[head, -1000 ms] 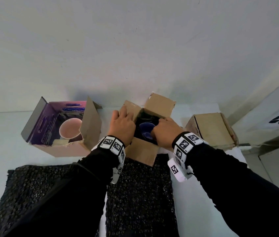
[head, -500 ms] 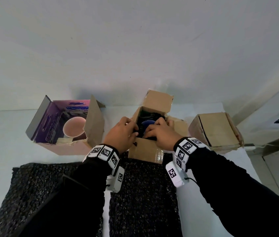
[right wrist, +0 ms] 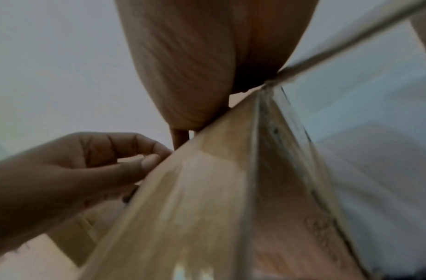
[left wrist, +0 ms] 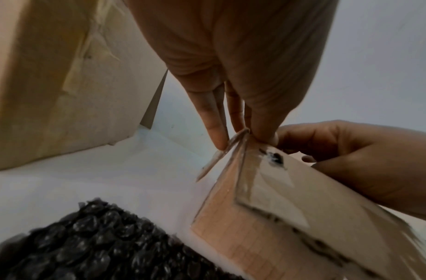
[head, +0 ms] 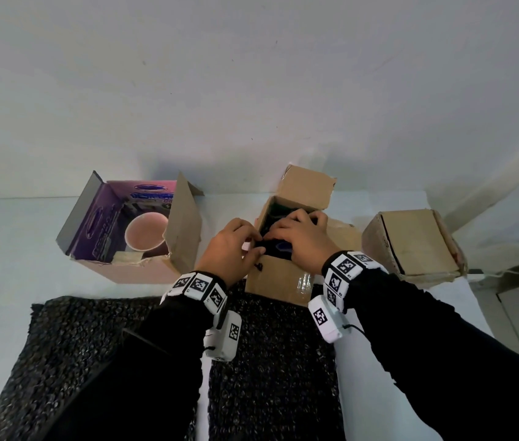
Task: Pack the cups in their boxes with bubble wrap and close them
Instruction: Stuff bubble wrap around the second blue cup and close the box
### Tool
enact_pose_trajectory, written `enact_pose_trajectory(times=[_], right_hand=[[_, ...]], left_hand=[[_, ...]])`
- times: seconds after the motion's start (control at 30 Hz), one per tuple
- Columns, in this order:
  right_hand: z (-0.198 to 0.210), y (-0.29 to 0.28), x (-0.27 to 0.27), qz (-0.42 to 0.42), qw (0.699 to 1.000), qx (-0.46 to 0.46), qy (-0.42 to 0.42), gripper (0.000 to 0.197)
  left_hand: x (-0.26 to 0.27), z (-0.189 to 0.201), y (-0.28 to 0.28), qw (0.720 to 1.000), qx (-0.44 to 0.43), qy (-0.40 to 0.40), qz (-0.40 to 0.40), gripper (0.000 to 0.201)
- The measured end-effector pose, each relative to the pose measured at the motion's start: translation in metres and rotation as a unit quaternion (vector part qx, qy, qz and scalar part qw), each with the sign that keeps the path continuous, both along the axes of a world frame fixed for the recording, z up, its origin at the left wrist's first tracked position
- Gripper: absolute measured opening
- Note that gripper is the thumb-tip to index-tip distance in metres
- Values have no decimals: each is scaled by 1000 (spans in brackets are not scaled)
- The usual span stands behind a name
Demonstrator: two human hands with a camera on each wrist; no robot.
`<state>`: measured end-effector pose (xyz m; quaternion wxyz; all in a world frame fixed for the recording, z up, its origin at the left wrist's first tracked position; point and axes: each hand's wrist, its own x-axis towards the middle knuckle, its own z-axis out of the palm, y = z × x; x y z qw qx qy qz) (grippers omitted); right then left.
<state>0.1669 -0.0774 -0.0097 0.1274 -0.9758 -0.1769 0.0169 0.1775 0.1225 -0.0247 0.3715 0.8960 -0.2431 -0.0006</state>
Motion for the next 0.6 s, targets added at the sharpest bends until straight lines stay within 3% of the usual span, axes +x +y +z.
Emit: enact_pose_trajectory(times=[0.23, 0.37, 0.43, 0.6], right_hand=[[16, 9, 14, 90, 985, -146, 28, 30], [11, 1, 8, 41, 998, -35, 22, 29], [9, -9, -1, -5, 1000, 11, 6, 17], [4, -27, -22, 36, 997, -59, 18, 39]], left_hand=[[-8, -2, -2, 1000, 1, -3, 12, 22], [-1, -2, 1, 996, 81, -21, -9, 39], [1, 0, 0, 985, 154, -70, -14, 41], [2, -1, -2, 943, 257, -172, -125, 47]])
